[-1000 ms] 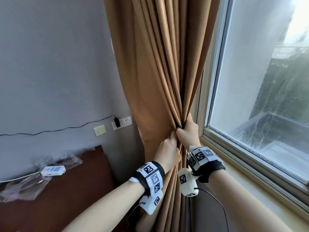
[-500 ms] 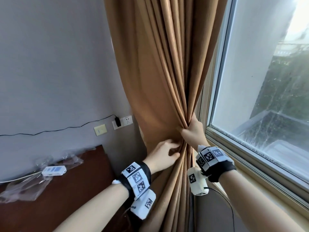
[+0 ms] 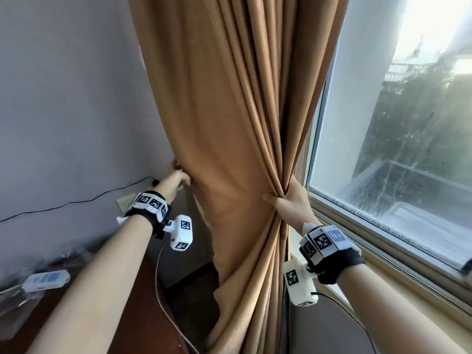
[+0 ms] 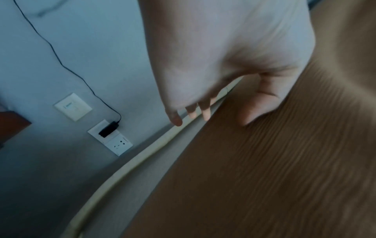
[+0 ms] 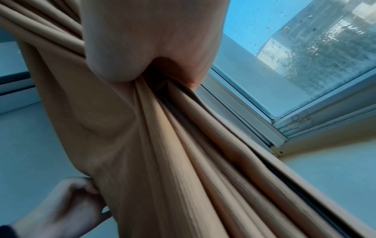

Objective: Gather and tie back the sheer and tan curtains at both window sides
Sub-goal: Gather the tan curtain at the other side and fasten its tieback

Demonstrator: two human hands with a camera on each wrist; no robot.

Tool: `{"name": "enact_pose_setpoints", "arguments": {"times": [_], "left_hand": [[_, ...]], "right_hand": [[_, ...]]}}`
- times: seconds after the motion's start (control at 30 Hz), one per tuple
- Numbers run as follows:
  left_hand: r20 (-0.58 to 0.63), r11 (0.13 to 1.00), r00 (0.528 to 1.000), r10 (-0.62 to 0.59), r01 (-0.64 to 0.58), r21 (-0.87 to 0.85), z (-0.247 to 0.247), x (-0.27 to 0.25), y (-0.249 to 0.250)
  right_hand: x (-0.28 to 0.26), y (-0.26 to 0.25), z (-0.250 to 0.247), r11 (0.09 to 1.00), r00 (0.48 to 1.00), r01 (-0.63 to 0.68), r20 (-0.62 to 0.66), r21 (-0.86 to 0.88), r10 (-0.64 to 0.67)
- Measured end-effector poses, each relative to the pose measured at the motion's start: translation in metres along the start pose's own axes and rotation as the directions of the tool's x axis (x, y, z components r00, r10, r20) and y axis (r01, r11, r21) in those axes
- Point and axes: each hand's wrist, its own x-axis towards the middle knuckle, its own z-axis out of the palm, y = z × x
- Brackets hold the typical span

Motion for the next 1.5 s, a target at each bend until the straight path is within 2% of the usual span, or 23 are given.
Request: {"name": "enact_pose_setpoints", "arguments": {"times": [0.1, 0.17, 0.2, 0.4, 0.57, 0.7, 0.77, 0.83, 0.9, 0.93, 1.03, 1.1, 1.13, 1.17, 1.23, 1.4, 1.5], "left_hand": [[0.033, 1.0, 0.999, 0.001, -0.002, 0.025, 0.019, 0.006, -0.003], [0.09, 0.985, 0.996, 0.021, -0.036, 0.167, 0.032, -0.004, -0.002], [0.081, 0.976, 0.996, 0.03, -0.047, 0.213, 0.036, -0.006, -0.006], [-0.131, 0.945, 0.98, 0.15, -0.103, 0.311, 0.025, -0.02, -0.025], [-0.261, 0.866, 0.915, 0.308, -0.156, 0.475, 0.022, -0.068, -0.032], [-0.253, 0.802, 0.878, 0.406, -0.21, 0.559, 0.026, -0.119, -0.039], [-0.245, 0.762, 0.84, 0.484, -0.267, 0.591, 0.035, -0.147, -0.036], [-0.205, 0.687, 0.778, 0.594, -0.358, 0.633, 0.047, -0.17, -0.031], [-0.124, 0.568, 0.718, 0.685, -0.42, 0.708, 0.064, -0.189, -0.024], [-0.067, 0.514, 0.716, 0.695, -0.429, 0.743, 0.074, -0.196, -0.02], [0.123, 0.344, 0.772, 0.624, -0.413, 0.843, 0.105, -0.21, -0.005], [0.22, 0.201, 0.77, 0.599, -0.411, 0.889, 0.121, -0.209, -0.001], [0.244, 0.178, 0.776, 0.581, -0.414, 0.893, 0.125, -0.208, 0.002], [0.256, 0.187, 0.778, 0.573, -0.428, 0.884, 0.128, -0.207, 0.005], [0.246, 0.257, 0.798, 0.551, -0.442, 0.859, 0.132, -0.203, 0.008], [0.153, 0.483, 0.874, 0.461, -0.392, 0.783, 0.14, -0.199, 0.01], [0.096, 0.492, 0.906, 0.412, -0.309, 0.814, 0.135, -0.189, 0.014]], "right_hand": [[0.0, 0.0, -0.001, 1.0, 1.0, 0.0, -0.002, 0.002, 0.0], [0.001, 0.001, -0.002, 1.0, 1.0, -0.011, -0.004, 0.006, 0.011], [0.001, 0.001, -0.003, 1.0, 1.0, -0.015, -0.004, 0.007, 0.015], [0.001, -0.002, -0.001, 0.999, 1.0, -0.002, -0.024, -0.034, 0.001], [-0.002, -0.008, 0.005, 0.989, 0.999, -0.001, -0.043, -0.15, -0.005], [-0.004, -0.014, 0.013, 0.97, 0.997, 0.002, -0.068, -0.242, -0.019], [-0.007, -0.017, 0.017, 0.963, 0.997, -0.011, -0.076, -0.27, -0.01], [-0.012, -0.023, 0.021, 0.962, 0.996, -0.026, -0.085, -0.273, 0.003], [-0.016, -0.027, 0.026, 0.958, 0.995, -0.022, -0.096, -0.286, -0.005], [-0.018, -0.03, 0.029, 0.954, 0.995, -0.022, -0.097, -0.299, -0.008], [-0.023, -0.034, 0.036, 0.949, 0.994, 0.013, -0.103, -0.315, -0.048], [-0.027, -0.035, 0.037, 0.96, 0.992, 0.038, -0.108, -0.278, -0.07], [-0.027, -0.035, 0.037, 0.968, 0.992, 0.041, -0.104, -0.249, -0.069], [-0.026, -0.033, 0.034, 0.975, 0.994, 0.033, -0.09, -0.222, -0.055], [-0.025, -0.031, 0.028, 0.982, 1.0, -0.008, -0.03, -0.188, 0.003], [-0.027, -0.038, 0.012, 0.996, 0.983, -0.055, 0.17, -0.077, 0.067], [-0.028, -0.04, 0.001, 0.969, 0.954, -0.183, 0.267, 0.163, 0.136]]}}
